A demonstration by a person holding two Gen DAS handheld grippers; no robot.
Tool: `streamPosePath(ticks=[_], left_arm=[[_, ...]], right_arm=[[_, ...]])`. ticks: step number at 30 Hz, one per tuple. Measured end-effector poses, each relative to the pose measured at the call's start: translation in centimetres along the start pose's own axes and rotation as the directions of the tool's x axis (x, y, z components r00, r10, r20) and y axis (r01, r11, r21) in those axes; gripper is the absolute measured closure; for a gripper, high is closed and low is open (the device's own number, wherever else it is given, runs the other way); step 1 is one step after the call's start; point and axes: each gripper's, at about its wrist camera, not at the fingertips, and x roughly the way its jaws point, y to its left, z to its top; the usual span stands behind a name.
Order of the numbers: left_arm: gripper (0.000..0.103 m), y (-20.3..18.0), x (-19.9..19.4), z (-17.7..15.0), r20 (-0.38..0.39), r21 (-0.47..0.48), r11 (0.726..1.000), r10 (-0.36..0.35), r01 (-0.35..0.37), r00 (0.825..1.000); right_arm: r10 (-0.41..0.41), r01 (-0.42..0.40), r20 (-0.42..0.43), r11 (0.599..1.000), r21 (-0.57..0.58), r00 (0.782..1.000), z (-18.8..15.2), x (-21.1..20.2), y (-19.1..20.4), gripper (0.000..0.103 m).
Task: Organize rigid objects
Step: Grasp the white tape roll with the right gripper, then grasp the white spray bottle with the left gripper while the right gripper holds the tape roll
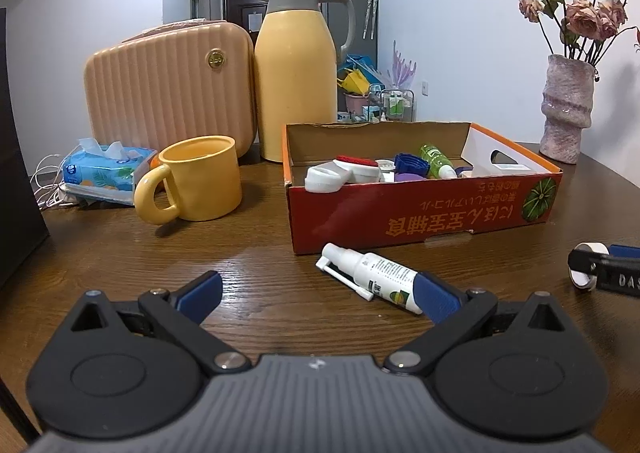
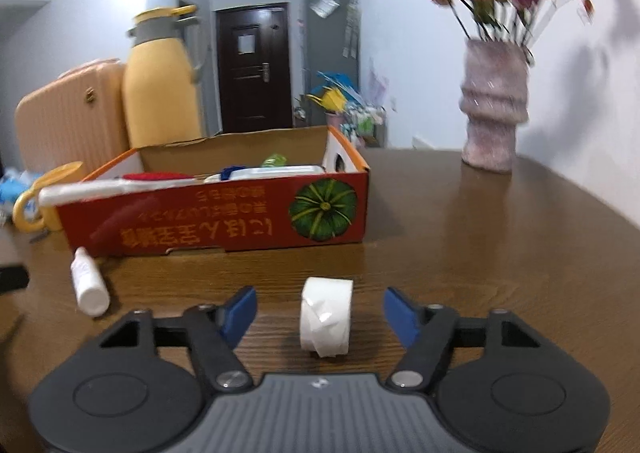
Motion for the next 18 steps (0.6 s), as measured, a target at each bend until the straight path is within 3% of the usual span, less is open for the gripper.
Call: streamPosePath(ticks=[3,4,12,18], left_arm=[[0.0,0.0,0.0,0.0,0.0,0.003,1.0,0.001,-0.001,1.0],[0.0,0.0,0.0,0.0,0.0,0.004,1.0,0.002,-0.002,1.0],[0.0,-0.3,0.4,-0.1,-0.017,0.02,1.0,-0.01,0.011,1.0],[0.0,-0.7,1.7,0.0,-0.052,0.063,0.994,-0.087,0.09,0.995]], right_arm=[[-0.007,0.008,-0.021,0.999,0.039,1.0,0.1,0.6,-0.4,0.065],[-0.005,0.006,-0.026,0.999,0.044,1.0,0.1,0.7,-0.5,0.08],[0.038,-0.038,0.023,0.999,0.026,0.999,0.0,-0.1,-0.3,0.08],[0.046,-0.048,0.052,0.998,0.035,0.998,0.1,-0.6,-0.5,0.08]])
